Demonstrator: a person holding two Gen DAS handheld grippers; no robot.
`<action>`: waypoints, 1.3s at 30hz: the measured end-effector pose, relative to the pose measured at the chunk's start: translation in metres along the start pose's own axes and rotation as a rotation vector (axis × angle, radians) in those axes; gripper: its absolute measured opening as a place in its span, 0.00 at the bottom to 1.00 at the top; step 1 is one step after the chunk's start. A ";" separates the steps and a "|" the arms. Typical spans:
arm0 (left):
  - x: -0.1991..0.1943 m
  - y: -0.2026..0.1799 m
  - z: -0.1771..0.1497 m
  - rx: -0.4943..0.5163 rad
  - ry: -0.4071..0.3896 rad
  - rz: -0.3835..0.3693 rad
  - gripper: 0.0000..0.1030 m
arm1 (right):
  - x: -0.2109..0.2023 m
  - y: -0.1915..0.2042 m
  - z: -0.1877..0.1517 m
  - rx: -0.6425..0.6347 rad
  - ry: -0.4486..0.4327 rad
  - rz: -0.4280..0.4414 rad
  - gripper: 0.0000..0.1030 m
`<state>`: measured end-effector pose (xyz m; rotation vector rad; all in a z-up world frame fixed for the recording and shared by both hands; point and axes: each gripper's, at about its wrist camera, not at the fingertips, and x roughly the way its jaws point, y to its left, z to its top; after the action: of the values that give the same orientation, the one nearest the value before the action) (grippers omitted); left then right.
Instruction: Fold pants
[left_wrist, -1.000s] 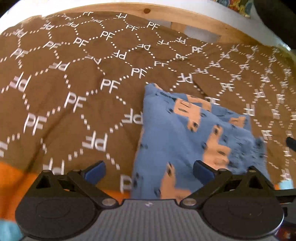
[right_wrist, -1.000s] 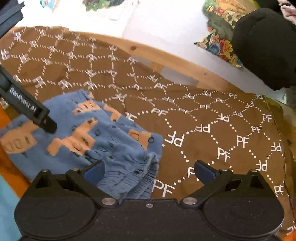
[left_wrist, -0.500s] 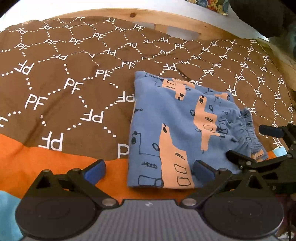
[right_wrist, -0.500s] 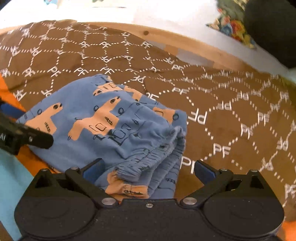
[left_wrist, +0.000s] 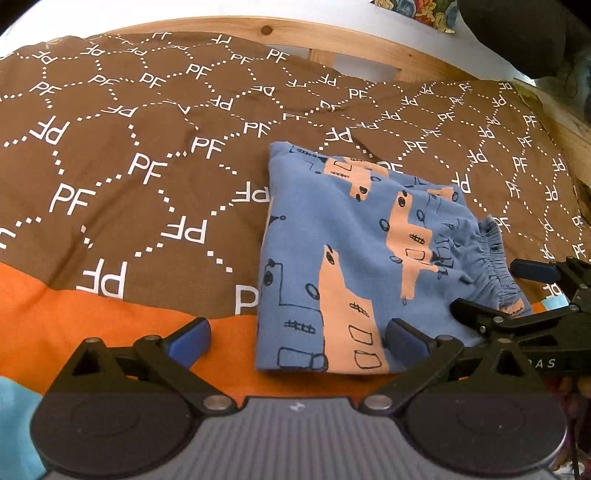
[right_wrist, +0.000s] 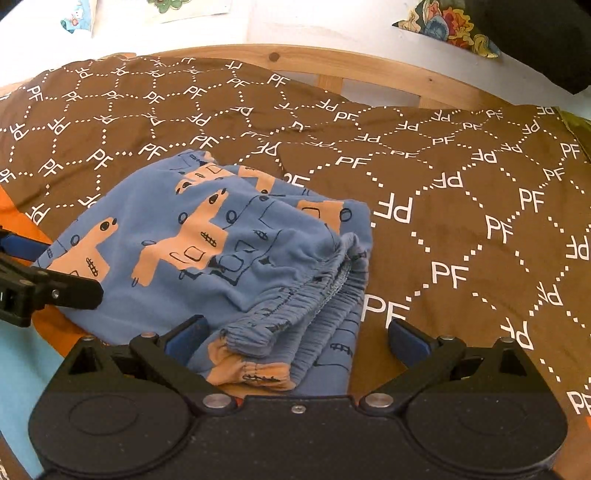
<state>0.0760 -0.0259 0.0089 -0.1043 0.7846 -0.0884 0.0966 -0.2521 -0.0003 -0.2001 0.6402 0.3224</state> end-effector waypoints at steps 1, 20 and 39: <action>0.000 0.000 0.000 0.000 0.000 0.000 1.00 | 0.000 0.000 0.000 0.001 0.001 0.001 0.99; -0.016 0.041 0.034 -0.062 -0.032 -0.144 1.00 | -0.011 -0.031 0.030 0.045 -0.022 0.018 0.99; 0.004 0.044 0.026 -0.137 0.063 -0.219 1.00 | 0.060 -0.096 0.044 0.287 -0.057 0.344 0.94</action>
<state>0.0991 0.0186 0.0191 -0.3182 0.8403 -0.2465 0.2000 -0.3152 0.0054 0.1962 0.6563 0.5591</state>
